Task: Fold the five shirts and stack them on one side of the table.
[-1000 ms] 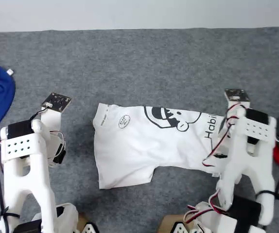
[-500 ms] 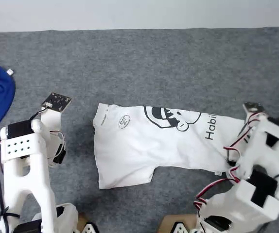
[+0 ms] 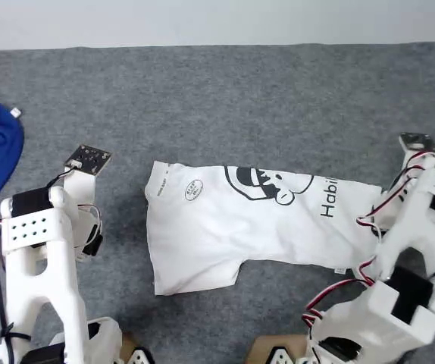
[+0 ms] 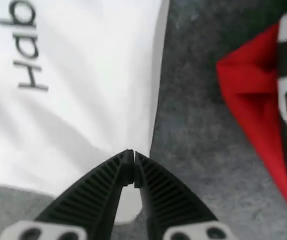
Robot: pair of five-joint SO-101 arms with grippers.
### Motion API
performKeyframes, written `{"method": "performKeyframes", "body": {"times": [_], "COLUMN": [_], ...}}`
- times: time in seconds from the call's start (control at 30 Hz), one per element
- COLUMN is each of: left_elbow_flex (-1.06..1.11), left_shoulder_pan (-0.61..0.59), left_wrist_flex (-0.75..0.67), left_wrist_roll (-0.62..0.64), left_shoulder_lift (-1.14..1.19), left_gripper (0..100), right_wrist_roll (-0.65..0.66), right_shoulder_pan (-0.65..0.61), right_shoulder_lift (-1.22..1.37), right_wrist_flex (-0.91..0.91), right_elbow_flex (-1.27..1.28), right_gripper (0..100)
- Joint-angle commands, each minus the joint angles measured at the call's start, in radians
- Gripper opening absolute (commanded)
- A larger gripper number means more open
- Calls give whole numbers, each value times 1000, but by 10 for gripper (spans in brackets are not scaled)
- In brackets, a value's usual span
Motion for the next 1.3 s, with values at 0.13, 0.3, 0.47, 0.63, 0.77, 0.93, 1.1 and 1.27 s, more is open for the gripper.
{"method": "performKeyframes", "body": {"times": [0.13, 0.3, 0.47, 0.63, 0.77, 0.93, 1.1, 1.27], "left_elbow_flex": [-12, -12, -7, -5, -5, -5, -5, -5], "left_shoulder_pan": [2, 2, 2, 2, 2, 2, 2, 2], "left_wrist_flex": [15, 17, 17, 17, 15, 14, 15, 17], "left_wrist_roll": [2, 2, 2, 2, 2, 2, 2, 2], "left_shoulder_lift": [-31, -31, -31, -32, -32, -32, -32, -32], "left_gripper": [40, 40, 40, 40, 40, 40, 40, 40], "right_wrist_roll": [2, -29, -29, -29, -29, -29, -29, -81], "right_shoulder_pan": [-59, -44, -51, -73, -76, -113, -147, -157], "right_shoulder_lift": [269, 354, 392, 383, 406, 519, 613, 628], "right_wrist_flex": [-142, 84, 150, 254, 220, 102, 41, 88], "right_elbow_flex": [-132, -460, -649, -689, -681, -687, -758, -928], "right_gripper": [11, 10, 10, 10, 10, 10, 10, 10]}}
